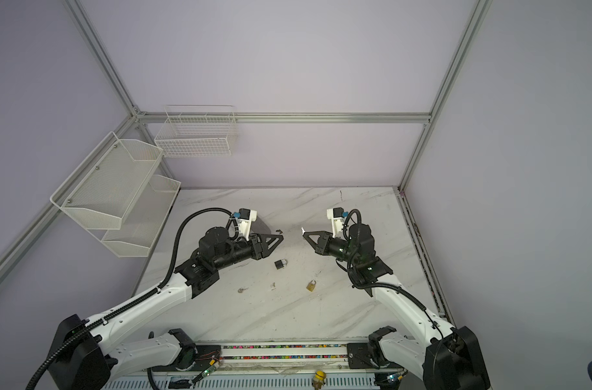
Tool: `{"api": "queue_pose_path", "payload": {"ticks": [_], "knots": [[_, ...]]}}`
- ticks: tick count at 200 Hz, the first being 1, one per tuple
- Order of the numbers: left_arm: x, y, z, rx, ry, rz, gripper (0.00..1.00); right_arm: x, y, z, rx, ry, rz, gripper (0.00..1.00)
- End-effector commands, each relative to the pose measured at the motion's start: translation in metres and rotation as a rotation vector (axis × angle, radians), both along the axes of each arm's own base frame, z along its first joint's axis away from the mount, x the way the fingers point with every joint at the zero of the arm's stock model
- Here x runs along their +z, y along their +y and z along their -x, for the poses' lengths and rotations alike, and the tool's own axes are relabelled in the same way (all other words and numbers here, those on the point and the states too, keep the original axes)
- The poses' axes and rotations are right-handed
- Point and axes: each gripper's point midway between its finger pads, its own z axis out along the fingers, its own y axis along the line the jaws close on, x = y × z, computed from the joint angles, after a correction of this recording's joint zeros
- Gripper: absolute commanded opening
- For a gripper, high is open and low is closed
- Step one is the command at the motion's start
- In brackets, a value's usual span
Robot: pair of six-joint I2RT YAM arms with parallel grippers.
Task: Unlock with the key
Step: 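Lower the open left gripper over the brass padlock while the right holds the key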
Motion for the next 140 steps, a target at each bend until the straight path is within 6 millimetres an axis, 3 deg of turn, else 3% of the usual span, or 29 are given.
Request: {"api": "queue_pose_path", "payload": {"ticks": [1, 65, 81, 83, 94, 140], "knots": [[0.014, -0.010, 0.003, 0.023, -0.017, -0.101, 0.59, -0.036, -0.019, -0.001, -0.068, 0.105, 0.058, 0.00], [-0.050, -0.050, 0.033, -0.055, 0.047, -0.440, 0.63, -0.115, -0.058, -0.006, -0.189, 0.293, 0.149, 0.00], [-0.063, -0.057, 0.040, -0.071, 0.051, -0.510, 0.63, -0.123, -0.068, -0.009, -0.225, 0.308, 0.161, 0.00], [-0.074, -0.059, 0.040, -0.077, 0.066, -0.539, 0.63, -0.124, -0.069, -0.010, -0.230, 0.309, 0.163, 0.00], [-0.089, -0.067, 0.043, -0.105, 0.081, -0.586, 0.64, -0.129, -0.075, -0.013, -0.254, 0.315, 0.178, 0.00], [-0.121, -0.093, 0.053, -0.158, 0.091, -0.717, 0.65, -0.135, -0.081, -0.020, -0.268, 0.314, 0.196, 0.00]]}}
